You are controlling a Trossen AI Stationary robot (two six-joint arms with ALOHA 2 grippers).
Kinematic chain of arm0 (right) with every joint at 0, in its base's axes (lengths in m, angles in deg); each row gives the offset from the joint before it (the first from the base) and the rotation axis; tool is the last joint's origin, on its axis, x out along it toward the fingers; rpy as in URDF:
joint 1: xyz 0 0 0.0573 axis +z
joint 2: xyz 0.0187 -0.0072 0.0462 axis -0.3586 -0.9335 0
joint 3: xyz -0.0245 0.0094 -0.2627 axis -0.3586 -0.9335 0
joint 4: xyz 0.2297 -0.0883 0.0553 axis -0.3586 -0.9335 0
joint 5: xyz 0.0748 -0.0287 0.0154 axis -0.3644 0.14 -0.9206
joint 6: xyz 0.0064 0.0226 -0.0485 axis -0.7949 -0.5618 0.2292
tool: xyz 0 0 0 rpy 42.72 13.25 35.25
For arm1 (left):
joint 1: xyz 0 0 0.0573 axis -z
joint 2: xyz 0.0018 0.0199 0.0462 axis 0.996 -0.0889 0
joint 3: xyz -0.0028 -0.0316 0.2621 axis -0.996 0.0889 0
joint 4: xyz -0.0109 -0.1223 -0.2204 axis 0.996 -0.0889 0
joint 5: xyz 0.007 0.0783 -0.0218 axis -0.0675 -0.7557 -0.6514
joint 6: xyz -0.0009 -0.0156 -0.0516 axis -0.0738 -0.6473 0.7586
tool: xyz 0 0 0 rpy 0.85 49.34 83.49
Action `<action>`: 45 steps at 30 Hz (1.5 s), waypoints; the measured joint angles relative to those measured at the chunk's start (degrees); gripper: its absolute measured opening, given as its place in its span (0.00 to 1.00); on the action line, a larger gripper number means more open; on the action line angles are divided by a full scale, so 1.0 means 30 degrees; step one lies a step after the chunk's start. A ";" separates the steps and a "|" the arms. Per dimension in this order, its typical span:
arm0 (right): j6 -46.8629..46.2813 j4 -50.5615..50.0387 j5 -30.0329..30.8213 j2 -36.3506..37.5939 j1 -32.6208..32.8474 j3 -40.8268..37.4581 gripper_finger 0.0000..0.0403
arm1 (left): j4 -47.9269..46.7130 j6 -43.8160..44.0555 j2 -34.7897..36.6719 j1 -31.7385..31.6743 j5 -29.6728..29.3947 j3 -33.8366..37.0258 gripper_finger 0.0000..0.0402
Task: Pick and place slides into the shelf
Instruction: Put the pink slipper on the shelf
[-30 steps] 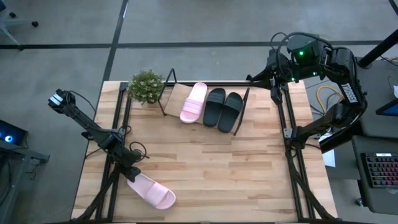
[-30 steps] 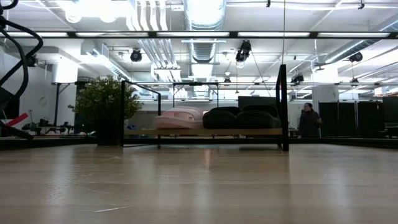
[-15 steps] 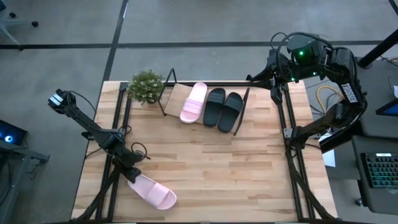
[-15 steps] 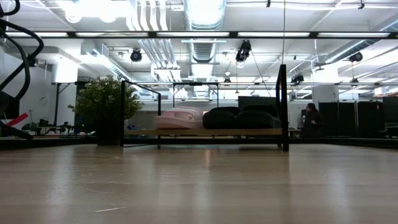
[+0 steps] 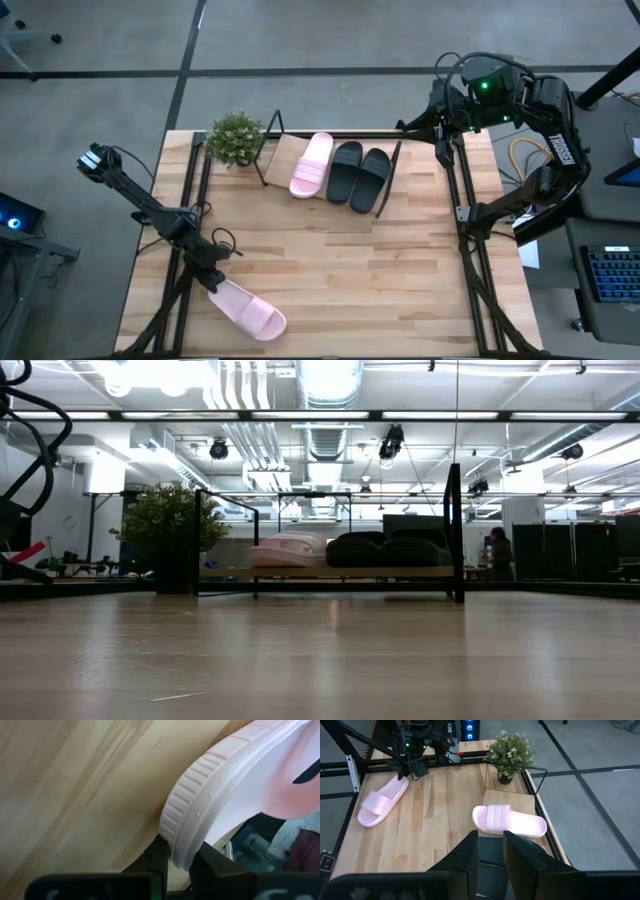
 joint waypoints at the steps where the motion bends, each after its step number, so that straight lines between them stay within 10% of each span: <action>1: 0.0000 0.0000 0.0000 0.0000 -0.0007 0.0000 0.20 | 0.0041 -0.0191 0.0099 0.0000 -0.0009 0.0015 0.07; 24: 0.0277 0.0003 0.0003 0.0000 0.0000 0.0000 0.20 | 0.3567 -0.0036 0.1751 -0.0007 -0.7291 -0.0367 0.06; 45: -0.0080 0.0110 0.0000 -0.0032 -0.0007 0.0000 0.20 | 0.3504 -0.3082 0.1172 -0.0262 -0.8596 -0.3977 0.06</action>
